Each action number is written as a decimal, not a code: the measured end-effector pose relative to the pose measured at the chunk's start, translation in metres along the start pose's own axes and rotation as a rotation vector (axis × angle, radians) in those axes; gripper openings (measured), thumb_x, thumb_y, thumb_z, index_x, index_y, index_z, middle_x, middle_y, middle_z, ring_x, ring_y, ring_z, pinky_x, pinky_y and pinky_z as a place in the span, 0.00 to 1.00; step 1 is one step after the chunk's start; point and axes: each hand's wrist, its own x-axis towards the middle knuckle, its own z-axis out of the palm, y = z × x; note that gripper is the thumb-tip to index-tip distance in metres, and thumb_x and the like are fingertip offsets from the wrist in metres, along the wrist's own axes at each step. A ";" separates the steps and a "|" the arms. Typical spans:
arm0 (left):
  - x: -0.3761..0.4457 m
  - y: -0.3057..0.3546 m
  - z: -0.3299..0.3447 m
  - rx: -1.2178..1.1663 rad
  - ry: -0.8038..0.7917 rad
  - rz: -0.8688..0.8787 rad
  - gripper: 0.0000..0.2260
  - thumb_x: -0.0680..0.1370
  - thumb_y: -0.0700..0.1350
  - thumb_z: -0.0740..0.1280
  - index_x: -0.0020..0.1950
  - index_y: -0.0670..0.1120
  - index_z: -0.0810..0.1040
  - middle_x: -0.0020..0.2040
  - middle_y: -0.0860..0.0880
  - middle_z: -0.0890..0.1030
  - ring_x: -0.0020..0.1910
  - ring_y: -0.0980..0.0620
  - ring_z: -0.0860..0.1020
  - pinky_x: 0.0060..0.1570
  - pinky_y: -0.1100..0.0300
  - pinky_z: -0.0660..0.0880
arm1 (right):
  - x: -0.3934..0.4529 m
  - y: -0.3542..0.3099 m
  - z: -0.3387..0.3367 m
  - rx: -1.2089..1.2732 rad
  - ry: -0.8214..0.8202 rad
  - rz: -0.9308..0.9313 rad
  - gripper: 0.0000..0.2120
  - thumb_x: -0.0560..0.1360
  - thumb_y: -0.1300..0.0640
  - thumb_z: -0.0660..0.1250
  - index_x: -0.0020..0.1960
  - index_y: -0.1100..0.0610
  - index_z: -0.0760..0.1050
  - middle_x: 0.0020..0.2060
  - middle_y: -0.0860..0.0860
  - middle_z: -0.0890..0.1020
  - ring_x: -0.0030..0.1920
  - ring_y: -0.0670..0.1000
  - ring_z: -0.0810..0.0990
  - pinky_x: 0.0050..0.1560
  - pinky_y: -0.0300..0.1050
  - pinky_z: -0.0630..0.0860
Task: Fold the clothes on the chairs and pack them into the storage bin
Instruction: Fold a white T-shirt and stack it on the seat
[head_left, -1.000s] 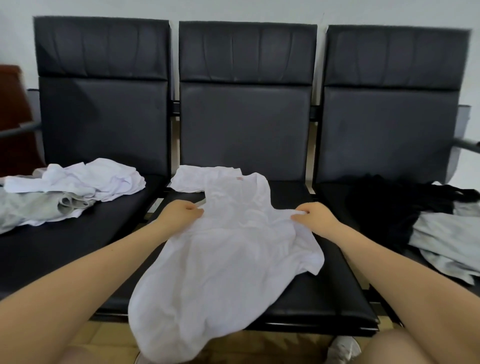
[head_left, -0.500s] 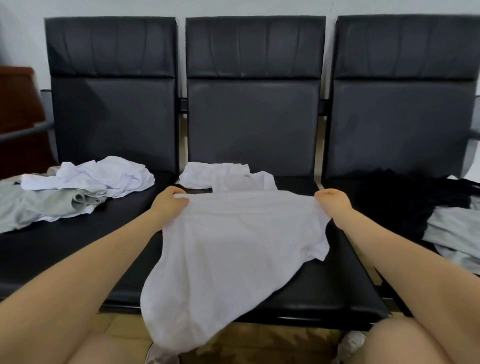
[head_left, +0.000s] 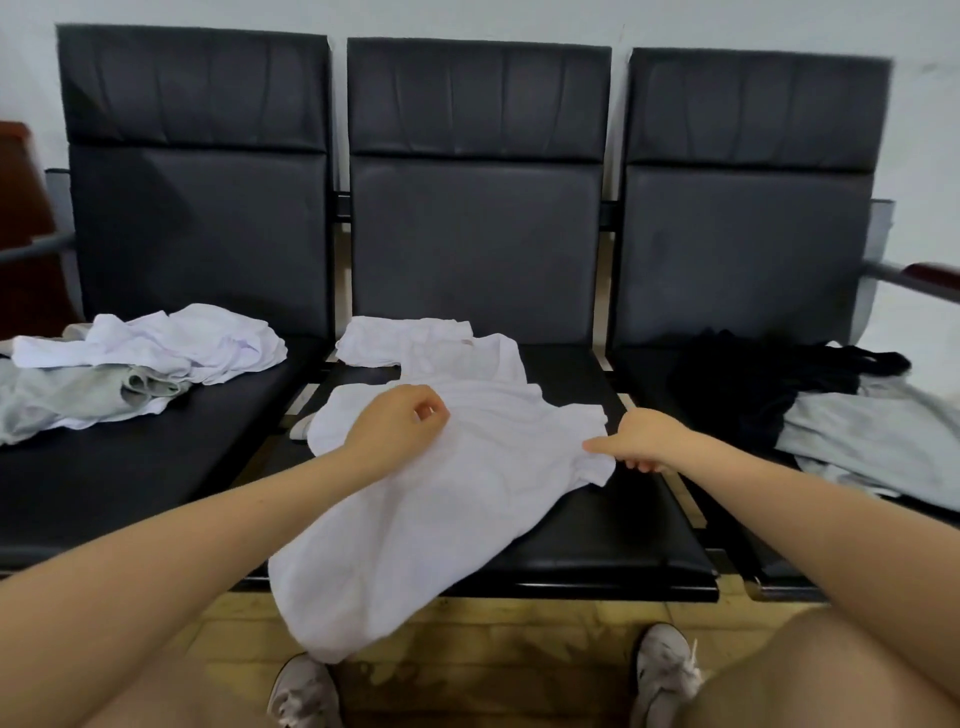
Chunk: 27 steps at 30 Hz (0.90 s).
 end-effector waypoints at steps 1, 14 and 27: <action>-0.007 0.011 0.006 -0.009 -0.050 0.033 0.06 0.77 0.48 0.65 0.43 0.50 0.79 0.43 0.54 0.79 0.41 0.55 0.74 0.43 0.61 0.70 | -0.005 0.002 -0.001 -0.001 -0.044 0.011 0.23 0.73 0.37 0.65 0.36 0.58 0.72 0.31 0.52 0.77 0.29 0.50 0.74 0.29 0.39 0.71; -0.024 0.027 0.048 -0.135 -0.353 0.122 0.12 0.81 0.47 0.60 0.38 0.47 0.67 0.35 0.52 0.71 0.36 0.52 0.69 0.42 0.57 0.68 | -0.017 0.006 0.020 0.349 -0.082 -0.362 0.10 0.75 0.54 0.68 0.38 0.57 0.72 0.36 0.51 0.72 0.38 0.47 0.72 0.38 0.36 0.71; 0.032 0.037 0.025 -0.714 -0.100 -0.254 0.09 0.81 0.47 0.59 0.47 0.48 0.77 0.48 0.54 0.77 0.49 0.56 0.73 0.49 0.64 0.69 | -0.002 -0.035 -0.029 1.506 0.180 -0.065 0.11 0.76 0.64 0.64 0.36 0.58 0.69 0.31 0.52 0.70 0.30 0.48 0.69 0.26 0.40 0.67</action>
